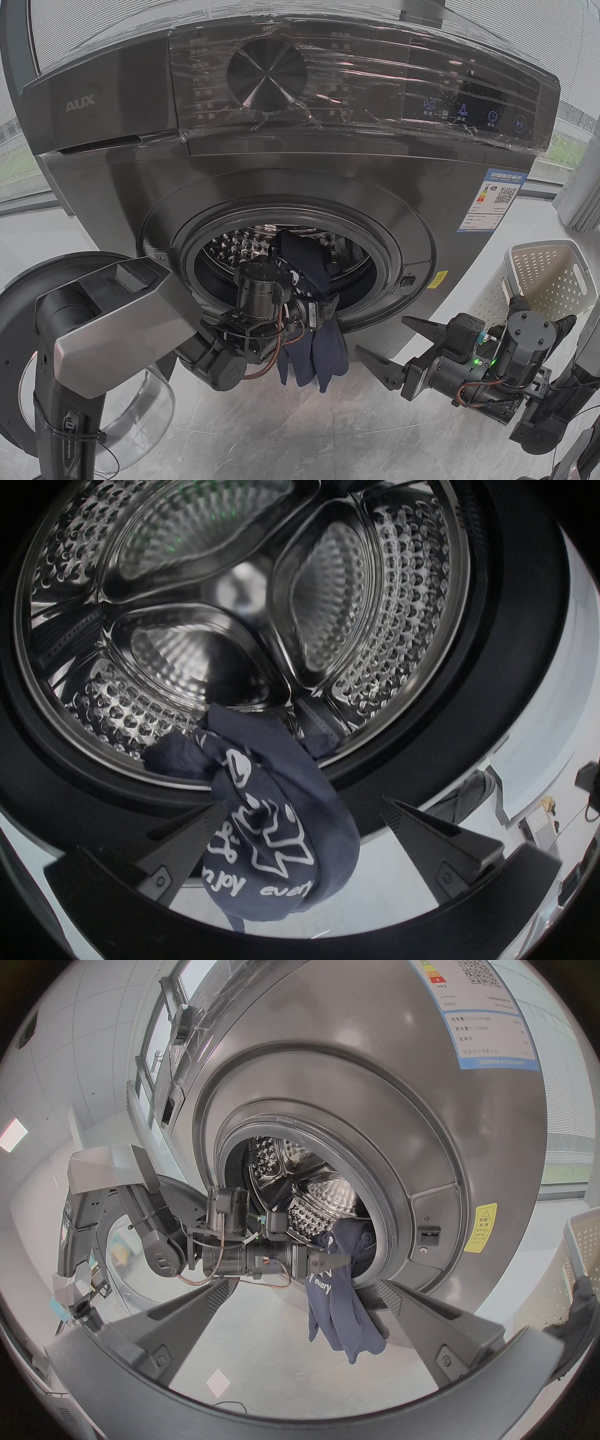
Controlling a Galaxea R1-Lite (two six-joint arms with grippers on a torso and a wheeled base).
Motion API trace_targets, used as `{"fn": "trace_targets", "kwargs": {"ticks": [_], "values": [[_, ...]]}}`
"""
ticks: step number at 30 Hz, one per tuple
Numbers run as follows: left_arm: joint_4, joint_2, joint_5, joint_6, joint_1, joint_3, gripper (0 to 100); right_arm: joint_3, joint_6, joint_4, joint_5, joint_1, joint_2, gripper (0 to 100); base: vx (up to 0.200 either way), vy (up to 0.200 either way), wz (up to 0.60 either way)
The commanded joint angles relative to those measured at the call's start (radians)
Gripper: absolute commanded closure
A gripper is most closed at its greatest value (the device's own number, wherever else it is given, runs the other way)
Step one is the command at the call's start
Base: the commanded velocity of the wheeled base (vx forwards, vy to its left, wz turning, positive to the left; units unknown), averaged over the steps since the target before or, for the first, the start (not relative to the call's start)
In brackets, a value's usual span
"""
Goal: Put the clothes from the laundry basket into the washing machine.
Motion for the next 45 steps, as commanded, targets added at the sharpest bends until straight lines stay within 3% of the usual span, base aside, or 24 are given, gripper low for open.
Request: {"fn": "trace_targets", "kwargs": {"ticks": [1,9,10,22,28,33,34,39,45], "values": [[-0.007,0.053,-0.008,0.007,-0.011,0.006,0,0.0,0.0,-0.001,0.0,-0.001,0.001,0,0.0,0.0,0.0],[-0.028,0.115,-0.006,0.021,-0.003,-0.025,0,-0.001,-0.002,-0.001,0.0,-0.004,0.001,0,0.0,0.0,0.0],[-0.03,0.119,-0.003,0.021,-0.004,-0.029,100,-0.001,-0.002,-0.001,0.0,-0.004,0.001,0,0.0,0.0,0.0],[-0.106,0.109,0.034,0.018,0.048,-0.158,100,-0.006,-0.002,-0.001,0.0,-0.006,-0.001,0,0.0,0.0,0.0],[-0.149,0.109,0.069,0.017,0.103,-0.342,100,-0.009,-0.002,-0.001,0.0,-0.002,0.001,0,0.0,0.0,0.0],[-0.149,0.109,0.075,0.018,0.106,-0.381,100,-0.006,-0.002,-0.001,0.0,-0.004,0.001,0,0.0,0.0,0.0],[-0.149,0.109,0.075,0.018,0.106,-0.379,0,-0.006,-0.002,-0.001,0.0,-0.004,0.001,0,0.0,0.0,0.0],[-0.148,0.107,0.074,0.009,0.098,-0.353,0,-0.004,-0.002,-0.001,0.0,-0.006,0.001,0,0.0,0.0,0.0],[-0.106,0.041,0.057,0.017,0.057,-0.175,0,-0.003,-0.002,-0.001,0.0,-0.006,0.001,0,0.0,0.0,0.0]]}}
